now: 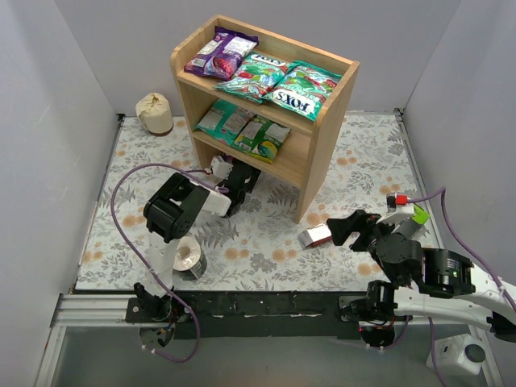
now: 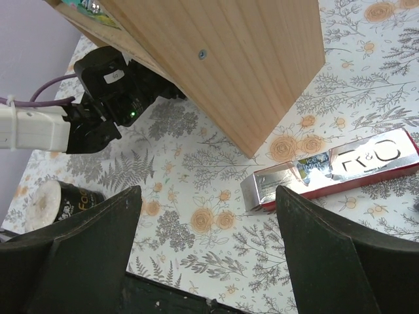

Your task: Place and organize the candy bags onto the shelf

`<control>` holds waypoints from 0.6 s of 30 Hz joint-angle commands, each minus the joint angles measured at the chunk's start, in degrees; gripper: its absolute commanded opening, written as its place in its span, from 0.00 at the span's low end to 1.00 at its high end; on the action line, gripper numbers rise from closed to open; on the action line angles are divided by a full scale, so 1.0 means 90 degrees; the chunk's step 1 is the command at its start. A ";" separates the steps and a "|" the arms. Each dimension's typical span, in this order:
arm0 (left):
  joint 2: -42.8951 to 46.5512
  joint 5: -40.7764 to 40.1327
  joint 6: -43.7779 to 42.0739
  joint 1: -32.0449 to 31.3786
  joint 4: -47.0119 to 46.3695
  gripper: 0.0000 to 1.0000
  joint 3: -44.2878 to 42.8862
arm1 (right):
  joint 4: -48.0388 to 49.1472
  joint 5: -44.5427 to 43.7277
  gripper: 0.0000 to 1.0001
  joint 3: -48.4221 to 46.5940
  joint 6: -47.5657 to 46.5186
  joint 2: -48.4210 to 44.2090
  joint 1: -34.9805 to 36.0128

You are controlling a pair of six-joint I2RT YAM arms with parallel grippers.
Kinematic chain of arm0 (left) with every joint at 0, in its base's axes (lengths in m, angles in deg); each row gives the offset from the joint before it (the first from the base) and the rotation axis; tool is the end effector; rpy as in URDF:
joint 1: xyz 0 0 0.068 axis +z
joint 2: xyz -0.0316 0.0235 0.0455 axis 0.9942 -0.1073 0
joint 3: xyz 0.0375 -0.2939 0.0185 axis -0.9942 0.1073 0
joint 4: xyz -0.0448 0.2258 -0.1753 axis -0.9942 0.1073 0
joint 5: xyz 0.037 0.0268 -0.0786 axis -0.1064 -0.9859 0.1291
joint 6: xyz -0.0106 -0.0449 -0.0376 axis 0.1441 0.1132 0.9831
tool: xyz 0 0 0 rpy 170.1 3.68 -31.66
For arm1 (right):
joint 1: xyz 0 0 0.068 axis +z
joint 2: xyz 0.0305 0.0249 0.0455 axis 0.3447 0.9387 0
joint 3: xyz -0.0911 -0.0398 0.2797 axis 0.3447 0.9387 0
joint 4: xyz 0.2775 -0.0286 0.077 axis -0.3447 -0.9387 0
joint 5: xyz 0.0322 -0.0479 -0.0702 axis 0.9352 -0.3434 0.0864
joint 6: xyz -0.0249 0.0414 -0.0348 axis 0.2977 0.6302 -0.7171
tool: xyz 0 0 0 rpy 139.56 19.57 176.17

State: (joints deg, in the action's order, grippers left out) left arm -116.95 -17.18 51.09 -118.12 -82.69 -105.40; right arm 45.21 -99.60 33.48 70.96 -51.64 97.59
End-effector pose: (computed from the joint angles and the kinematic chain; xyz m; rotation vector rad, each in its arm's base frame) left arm 0.3813 -0.2379 0.0960 -1.6674 1.4590 -1.1983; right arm 0.0527 0.0709 0.3518 0.1804 1.8174 0.6370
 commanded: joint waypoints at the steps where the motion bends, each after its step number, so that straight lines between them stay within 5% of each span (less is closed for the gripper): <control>1: -0.0553 -0.0301 0.4606 0.0001 0.0886 0.50 -0.0042 | -0.0168 -0.0244 0.90 -0.0265 0.0101 -0.0143 0.0030; 9: -0.1060 -0.0262 0.4928 -0.0048 0.0241 0.28 -0.0189 | -0.0431 -0.0254 0.88 -0.0460 0.0169 -0.0261 0.0030; 14: -0.1149 -0.0340 0.5035 -0.0058 0.0193 0.01 -0.0180 | -0.0559 -0.0283 0.87 -0.0607 0.0169 -0.0222 0.0030; 18: -0.1159 -0.0321 0.4987 -0.0068 0.0163 0.00 -0.0131 | -0.0501 -0.0234 0.87 -0.0539 0.0199 -0.0183 0.0030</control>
State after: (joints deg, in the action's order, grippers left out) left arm -124.60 -19.10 51.53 -118.45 -90.54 -108.63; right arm 40.93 -100.41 30.07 71.45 -53.28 97.59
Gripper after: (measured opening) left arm 0.010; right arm 0.871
